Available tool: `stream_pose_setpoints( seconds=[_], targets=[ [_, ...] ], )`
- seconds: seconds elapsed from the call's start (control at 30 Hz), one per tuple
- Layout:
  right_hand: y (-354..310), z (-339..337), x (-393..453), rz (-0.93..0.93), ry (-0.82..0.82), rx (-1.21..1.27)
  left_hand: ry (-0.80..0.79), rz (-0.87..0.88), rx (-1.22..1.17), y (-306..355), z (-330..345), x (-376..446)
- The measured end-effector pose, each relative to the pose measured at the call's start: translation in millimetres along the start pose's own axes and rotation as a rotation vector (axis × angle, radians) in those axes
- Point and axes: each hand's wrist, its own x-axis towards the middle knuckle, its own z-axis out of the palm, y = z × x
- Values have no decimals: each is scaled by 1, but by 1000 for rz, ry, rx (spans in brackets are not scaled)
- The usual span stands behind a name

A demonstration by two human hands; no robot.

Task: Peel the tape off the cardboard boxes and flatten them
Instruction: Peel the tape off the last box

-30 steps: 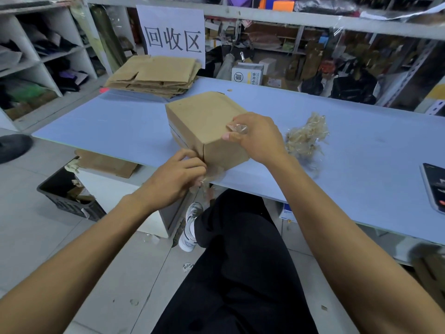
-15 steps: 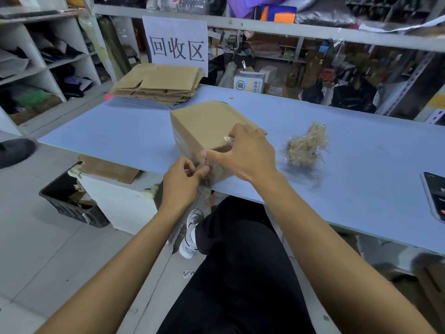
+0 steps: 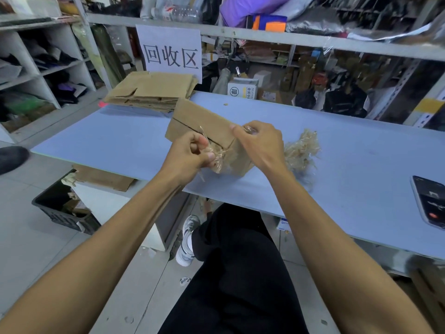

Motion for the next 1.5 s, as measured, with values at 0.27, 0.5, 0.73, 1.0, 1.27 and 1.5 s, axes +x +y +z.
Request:
stream_pose_setpoints(
  seconds=[0.27, 0.5, 0.73, 1.0, 1.27, 1.5],
  targets=[
    [8, -8, 29, 57, -36, 116, -286, 242, 394, 30, 3, 13],
    [9, -10, 47, 91, -21, 191, -379, 196, 335, 51, 6, 17],
    [-8, -15, 47, -53, 29, -64, -317, 108, 422, 66, 16, 24],
    [-12, -43, 7, -144, -217, -230, -198, 28, 467, 66, 32, 29],
    [-9, -30, 21, -60, -212, -36, -158, 99, 679, 60, 34, 25],
    [1, -36, 54, 63, -305, 93, -44, 171, 454, 46, 50, 28]
  ],
)
